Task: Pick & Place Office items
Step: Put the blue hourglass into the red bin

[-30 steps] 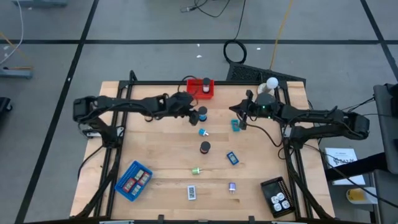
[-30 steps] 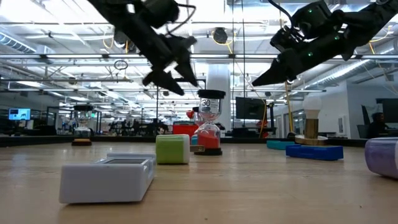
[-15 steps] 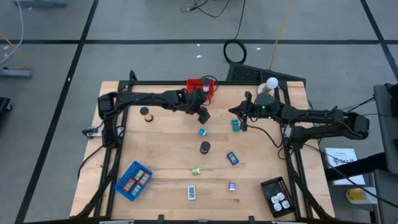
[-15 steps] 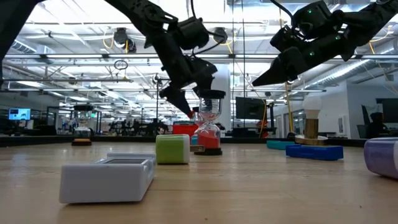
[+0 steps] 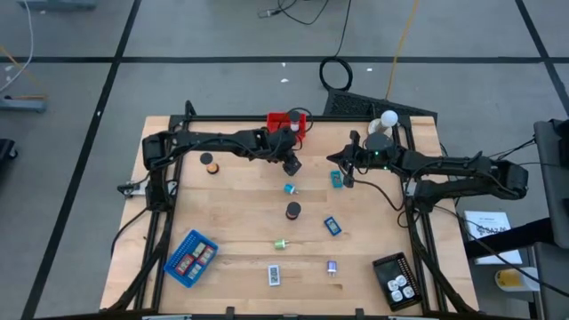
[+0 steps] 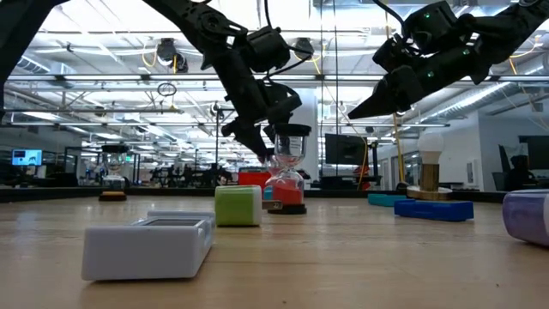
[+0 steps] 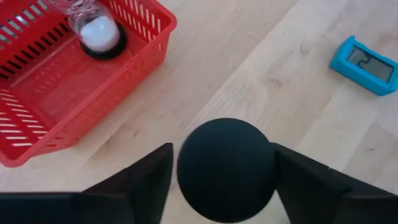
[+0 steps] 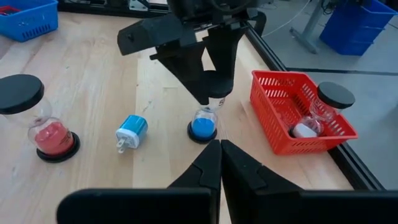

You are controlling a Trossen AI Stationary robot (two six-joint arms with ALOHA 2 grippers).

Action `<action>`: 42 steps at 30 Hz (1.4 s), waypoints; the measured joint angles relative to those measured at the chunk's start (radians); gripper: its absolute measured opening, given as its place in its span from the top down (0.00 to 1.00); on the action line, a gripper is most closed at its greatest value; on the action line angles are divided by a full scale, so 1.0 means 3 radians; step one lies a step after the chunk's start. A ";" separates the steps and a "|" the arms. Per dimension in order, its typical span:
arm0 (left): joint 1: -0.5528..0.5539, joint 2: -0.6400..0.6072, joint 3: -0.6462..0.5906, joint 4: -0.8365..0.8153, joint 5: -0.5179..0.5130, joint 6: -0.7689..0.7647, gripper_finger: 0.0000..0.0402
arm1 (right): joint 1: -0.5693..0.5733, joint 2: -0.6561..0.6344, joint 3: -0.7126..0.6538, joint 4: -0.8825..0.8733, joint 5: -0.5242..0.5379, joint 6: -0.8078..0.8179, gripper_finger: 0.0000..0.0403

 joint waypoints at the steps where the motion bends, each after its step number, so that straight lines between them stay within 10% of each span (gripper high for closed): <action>1: 0.0000 0.0000 0.0000 0.0000 0.0000 0.0021 0.38 | 0.0000 0.0000 0.0000 0.0000 0.0000 0.0000 1.00; 24: 0.0724 -0.0762 -0.0004 0.0112 -0.0052 0.0163 0.45 | 0.0000 0.0000 0.0000 0.0011 0.0000 -0.0010 1.00; 42: 0.1101 0.0020 0.0000 0.0671 0.0214 0.0296 0.45 | 0.0000 0.0001 0.0000 0.0050 0.0000 0.0001 1.00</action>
